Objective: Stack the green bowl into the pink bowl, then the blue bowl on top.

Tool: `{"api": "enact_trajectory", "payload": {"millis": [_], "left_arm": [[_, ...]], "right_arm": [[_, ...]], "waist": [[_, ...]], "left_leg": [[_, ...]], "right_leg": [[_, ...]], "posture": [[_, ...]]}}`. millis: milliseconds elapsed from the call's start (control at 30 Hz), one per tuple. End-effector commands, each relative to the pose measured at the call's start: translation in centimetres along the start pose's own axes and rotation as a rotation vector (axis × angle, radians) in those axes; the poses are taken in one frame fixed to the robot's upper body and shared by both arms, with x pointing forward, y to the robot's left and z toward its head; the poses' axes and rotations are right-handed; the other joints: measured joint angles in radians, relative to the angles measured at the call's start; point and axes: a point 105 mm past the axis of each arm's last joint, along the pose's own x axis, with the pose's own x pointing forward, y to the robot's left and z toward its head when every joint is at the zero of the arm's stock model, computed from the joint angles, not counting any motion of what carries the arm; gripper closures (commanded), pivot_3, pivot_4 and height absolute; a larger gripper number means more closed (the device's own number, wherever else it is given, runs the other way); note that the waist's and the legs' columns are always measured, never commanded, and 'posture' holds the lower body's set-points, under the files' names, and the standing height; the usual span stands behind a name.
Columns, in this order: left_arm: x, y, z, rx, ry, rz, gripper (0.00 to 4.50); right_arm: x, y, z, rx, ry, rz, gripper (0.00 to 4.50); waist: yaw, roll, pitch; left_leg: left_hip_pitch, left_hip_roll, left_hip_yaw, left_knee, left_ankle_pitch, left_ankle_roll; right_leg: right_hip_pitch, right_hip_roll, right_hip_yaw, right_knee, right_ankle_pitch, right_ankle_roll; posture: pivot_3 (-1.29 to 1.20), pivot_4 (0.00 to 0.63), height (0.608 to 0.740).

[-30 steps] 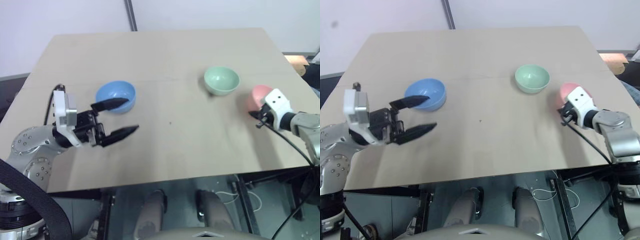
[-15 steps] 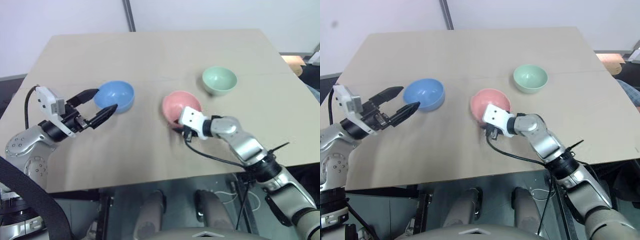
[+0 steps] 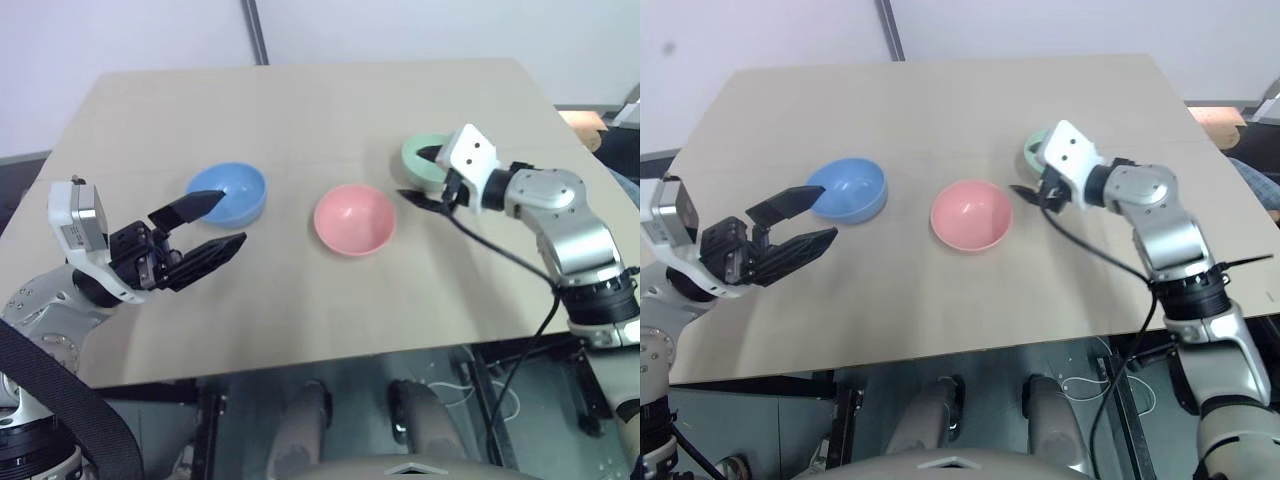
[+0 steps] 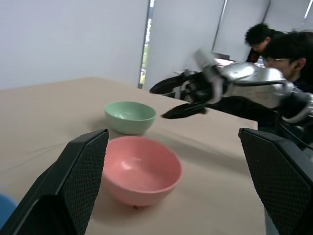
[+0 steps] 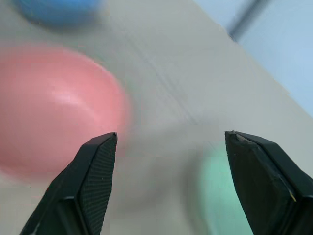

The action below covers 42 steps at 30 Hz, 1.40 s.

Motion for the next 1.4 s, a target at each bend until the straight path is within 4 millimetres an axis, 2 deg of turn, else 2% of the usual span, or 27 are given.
{"api": "enact_trajectory", "payload": {"millis": [33, 100, 200, 233, 267, 367, 400, 467, 567, 633, 700, 833, 933, 1000, 1067, 1133, 1233, 1333, 1400], "left_arm": [[0.2, -0.5, 1.2, 0.048, -0.017, -0.019, 0.0], [0.2, -0.6, 1.2, 0.051, -0.017, -0.01, 0.0], [0.0, -0.7, 1.1, 0.053, -0.01, 0.0, 0.0], [-0.1, -0.7, 1.1, 0.057, -0.008, 0.008, 0.0], [-0.2, -0.7, 1.1, 0.061, -0.006, 0.018, 0.0], [-0.6, -0.8, 1.1, 0.067, 0.0, 0.042, 0.0], [-0.6, -0.9, 1.0, 0.068, 0.001, 0.047, 0.0], [-0.7, -0.9, 0.9, 0.069, 0.001, 0.059, 0.0], [-0.8, -0.3, 0.3, 0.091, 0.013, 0.11, 0.0], [-0.8, 0.2, -0.2, 0.106, 0.033, 0.144, 0.0], [-1.2, 0.9, -0.6, 0.126, 0.052, 0.187, 0.0], [-2.6, 3.4, -1.3, 0.197, 0.091, 0.354, 0.0], [-3.8, 5.8, -2.3, 0.291, 0.195, 0.512, 0.0], [-4.3, 6.8, -2.4, 0.321, 0.228, 0.561, 0.0], [-4.0, 7.3, -2.0, 0.348, 0.241, 0.561, 0.0], [-3.6, 7.7, -1.4, 0.411, 0.261, 0.571, 0.0], [-3.3, 8.3, -1.3, 0.512, 0.338, 0.613, 0.0], [-2.3, 8.3, -1.5, 0.572, 0.404, 0.635, 0.0], [-1.5, 8.3, -1.6, 0.587, 0.454, 0.641, 0.0]], "right_arm": [[2.1, -1.7, -2.9, -0.025, 0.084, -0.041, 0.67], [3.0, -1.7, -4.2, -0.046, 0.134, -0.032, 0.67], [3.8, -1.7, -5.1, -0.056, 0.176, -0.028, 0.67], [3.9, -1.6, -5.5, -0.066, 0.194, -0.017, 1.21], [3.9, -1.7, -5.6, -0.071, 0.2, -0.018, 1.39], [4.0, -2.0, -5.1, -0.083, 0.183, -0.018, 2.94], [4.0, -2.1, -4.9, -0.091, 0.178, -0.02, 3.27], [4.0, -2.3, -4.3, -0.13, 0.16, -0.011, 4.28], [3.9, -2.6, -2.9, -0.206, 0.11, -0.015, 4.41], [3.8, -2.4, -1.2, -0.244, 0.032, 0.005, 4.41], [3.5, -1.3, 1.2, -0.267, -0.082, 0.07, 4.41], [2.1, 3.0, 6.3, -0.258, -0.264, 0.215, 4.41], [1.4, 7.3, 8.6, -0.237, -0.348, 0.321, 4.41], [1.8, 9.2, 8.9, -0.178, -0.353, 0.359, 3.53], [2.8, 10.5, 7.6, -0.188, -0.29, 0.379, 2.68], [3.2, 10.7, 7.2, -0.205, -0.269, 0.364, 1.71], [2.7, 9.5, 7.8, -0.227, -0.284, 0.292, 0.24], [1.0, 9.2, 8.7, -0.207, -0.339, 0.285, 0.13], [-0.6, 8.9, 9.8, -0.124, -0.398, 0.281, 0.13]], "waist": [[-0.004, 0.0, 0.0], [-0.011, 0.0, 0.0], [-0.016, 0.0, 0.0], [-0.015, 0.001, 0.001], [-0.016, 0.001, 0.001], [-0.015, 0.001, 0.001], [-0.015, 0.001, 0.001], [-0.016, 0.001, 0.001], [-0.017, 0.001, 0.001], [-0.017, 0.002, 0.002], [-0.017, 0.003, 0.002], [-0.015, 0.003, 0.002], [-0.007, 0.003, 0.002], [-0.003, 0.003, 0.002], [0.001, 0.003, 0.002], [0.01, 0.002, 0.002], [0.013, 0.002, 0.001], [0.013, 0.002, 0.002], [0.012, 0.002, 0.002]], "left_leg": [[0.0, 0.0, 0.0, -0.001, 0.0, 0.0], [0.0, 0.001, 0.002, -0.003, 0.0, 0.0], [-0.003, 0.001, 0.002, -0.006, 0.0, 0.0], [-0.003, 0.001, 0.003, -0.006, 0.0, 0.0], [-0.003, 0.0, 0.003, -0.007, 0.0, 0.0], [-0.003, 0.0, 0.003, -0.007, 0.0, 0.0], [-0.002, 0.0, 0.004, -0.007, 0.0, 0.0], [-0.002, 0.0, 0.003, -0.007, 0.0, 0.0], [-0.001, 0.0, 0.003, -0.007, 0.0, 0.0], [-0.001, 0.0, 0.003, -0.007, 0.001, -0.001], [-0.001, 0.0, 0.003, -0.007, 0.001, -0.001], [-0.001, 0.001, 0.003, -0.008, 0.001, -0.001], [-0.001, 0.001, 0.002, -0.008, 0.001, -0.001], [-0.001, 0.001, 0.002, -0.007, 0.001, -0.001], [-0.001, 0.001, 0.002, -0.005, 0.001, -0.001], [-0.001, 0.001, 0.001, -0.002, 0.001, -0.002], [-0.002, 0.0, 0.001, -0.001, 0.002, -0.003], [-0.002, 0.0, 0.001, -0.001, 0.001, -0.003], [-0.002, 0.0, 0.0, -0.003, 0.001, -0.003]], "right_leg": [[-0.001, 0.001, 0.001, 0.0, 0.002, -0.003], [-0.002, 0.002, 0.002, 0.0, 0.002, -0.004], [-0.005, 0.002, 0.003, -0.001, 0.005, -0.001], [-0.006, 0.001, 0.004, -0.001, 0.005, -0.001], [-0.006, 0.001, 0.004, -0.002, 0.005, -0.001], [-0.005, 0.001, 0.005, -0.003, 0.005, 0.0], [-0.005, 0.001, 0.005, -0.002, 0.005, 0.0], [-0.005, 0.001, 0.005, -0.002, 0.004, -0.001], [-0.005, 0.001, 0.005, -0.001, 0.004, -0.001], [-0.005, 0.001, 0.005, -0.001, 0.004, -0.001], [-0.005, 0.001, 0.005, 0.0, 0.005, 0.0], [-0.006, 0.002, 0.005, 0.0, 0.005, 0.0], [-0.006, 0.002, 0.004, 0.001, 0.005, 0.0], [-0.006, 0.002, 0.004, 0.002, 0.005, 0.0], [-0.006, 0.003, 0.004, 0.004, 0.004, 0.0], [-0.005, 0.003, 0.003, 0.005, 0.001, -0.001], [-0.005, 0.002, 0.003, 0.006, 0.001, -0.001], [-0.006, 0.001, 0.004, 0.006, 0.003, -0.002], [-0.006, 0.002, 0.003, 0.006, 0.004, 0.0]], "posture": [[0.0, 0.15, 0.74], [0.0, 0.15, 0.74], [0.0, 0.15, 0.74], [0.0, 0.15, 0.74], [0.0, 0.15, 0.74], [0.0, 0.15, 0.74], [0.0, 0.15, 0.74], [0.0, 0.15, 0.74], [0.0, 0.15, 0.74], [0.0, 0.15, 0.74], [0.0, 0.15, 0.74], [0.0, 0.15, 0.74], [0.0, 0.15, 0.74], [0.0, 0.15, 0.74], [0.0, 0.15, 0.74], [0.0, 0.15, 0.74], [0.0, 0.15, 0.74], [0.0, 0.15, 0.74], [0.0, 0.15, 0.74]]}}
